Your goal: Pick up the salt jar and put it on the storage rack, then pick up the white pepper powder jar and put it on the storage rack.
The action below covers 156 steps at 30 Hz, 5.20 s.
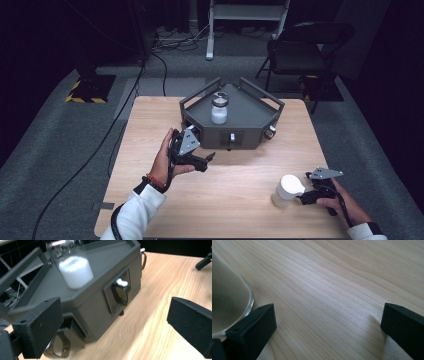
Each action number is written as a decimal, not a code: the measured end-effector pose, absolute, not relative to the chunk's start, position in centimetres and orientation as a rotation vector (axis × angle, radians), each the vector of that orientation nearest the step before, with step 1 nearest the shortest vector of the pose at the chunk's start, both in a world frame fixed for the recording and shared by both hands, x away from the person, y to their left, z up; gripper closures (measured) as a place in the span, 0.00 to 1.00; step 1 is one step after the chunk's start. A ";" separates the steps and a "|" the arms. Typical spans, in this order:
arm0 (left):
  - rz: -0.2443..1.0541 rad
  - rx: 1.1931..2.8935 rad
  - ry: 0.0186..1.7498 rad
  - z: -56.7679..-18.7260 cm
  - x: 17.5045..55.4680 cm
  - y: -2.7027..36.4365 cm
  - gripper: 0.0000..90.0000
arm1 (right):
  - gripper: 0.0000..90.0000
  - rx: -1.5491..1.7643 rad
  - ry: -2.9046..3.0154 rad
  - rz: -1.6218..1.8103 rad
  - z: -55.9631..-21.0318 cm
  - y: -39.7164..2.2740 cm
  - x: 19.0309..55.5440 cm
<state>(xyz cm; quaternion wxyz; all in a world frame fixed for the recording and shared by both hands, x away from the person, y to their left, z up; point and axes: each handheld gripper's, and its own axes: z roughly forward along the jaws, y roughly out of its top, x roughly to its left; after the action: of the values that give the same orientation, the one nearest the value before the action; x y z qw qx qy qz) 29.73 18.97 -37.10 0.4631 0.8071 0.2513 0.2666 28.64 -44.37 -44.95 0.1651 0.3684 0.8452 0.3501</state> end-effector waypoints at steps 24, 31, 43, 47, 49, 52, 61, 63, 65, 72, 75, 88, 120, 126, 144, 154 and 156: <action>0.586 2.095 0.706 -41.2 27.2 21.4 0.01 | 0.00 1.049 2.408 0.998 -45.0 -44.4 28.6; 0.553 2.134 0.744 -42.1 27.3 21.8 0.01 | 0.00 1.049 2.408 0.998 -45.0 -44.4 28.6; 0.540 2.179 0.817 -43.9 27.5 22.3 0.01 | 0.00 1.048 2.409 0.999 -45.0 -44.4 28.6; 0.541 2.174 0.846 -44.2 27.6 22.3 0.01 | 0.00 1.048 2.409 0.999 -45.0 -44.4 28.6; 0.538 2.177 0.854 -44.3 27.6 22.4 0.01 | 0.00 1.048 2.409 0.999 -45.0 -44.4 28.6; 0.520 2.185 0.867 -44.6 27.9 22.4 0.01 | 0.00 1.048 2.409 0.999 -45.0 -44.4 28.6; 0.490 2.220 0.900 -45.1 28.7 22.5 0.01 | 0.00 1.047 2.409 0.999 -45.0 -44.4 28.6; 0.478 2.231 0.904 -45.2 28.9 22.5 0.01 | 0.00 1.047 2.409 0.999 -45.0 -44.4 28.6; 0.467 2.223 0.916 -45.3 29.0 22.6 0.01 | 0.00 1.048 2.409 0.999 -45.0 -44.4 28.6; 0.436 2.213 0.932 -45.4 29.2 22.8 0.00 | 0.00 1.048 2.409 0.999 -45.0 -44.4 28.6; 0.391 2.205 0.971 -45.3 29.7 23.1 0.00 | 0.00 1.048 2.409 1.000 -45.0 -44.4 28.6; 0.391 2.203 0.974 -45.3 29.7 23.3 0.00 | 0.00 1.042 2.415 0.999 -44.9 -44.4 28.7; 0.394 2.202 0.983 -45.3 29.5 23.3 0.00 | 0.02 1.034 2.426 1.002 -44.2 -45.3 28.6; 0.393 2.201 0.983 -45.3 29.5 23.3 0.00 | 0.02 0.991 2.402 1.091 -43.2 -47.1 26.7; 0.393 2.202 0.981 -45.3 29.6 23.2 0.00 | 0.02 0.671 2.557 1.195 -41.1 -45.1 25.8; 0.393 2.202 0.979 -45.3 29.6 23.3 0.00 | 0.07 0.682 2.547 1.307 -41.0 -44.0 26.9; 0.393 2.202 0.981 -45.3 29.6 23.2 0.00 | 0.09 0.679 2.544 1.349 -41.2 -44.0 27.1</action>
<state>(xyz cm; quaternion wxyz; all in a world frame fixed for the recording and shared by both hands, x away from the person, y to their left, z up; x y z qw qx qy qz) 29.59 23.25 -45.30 0.3426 0.8470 0.3773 0.1512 27.07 -43.98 -41.18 0.0913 0.2286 0.8563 0.4540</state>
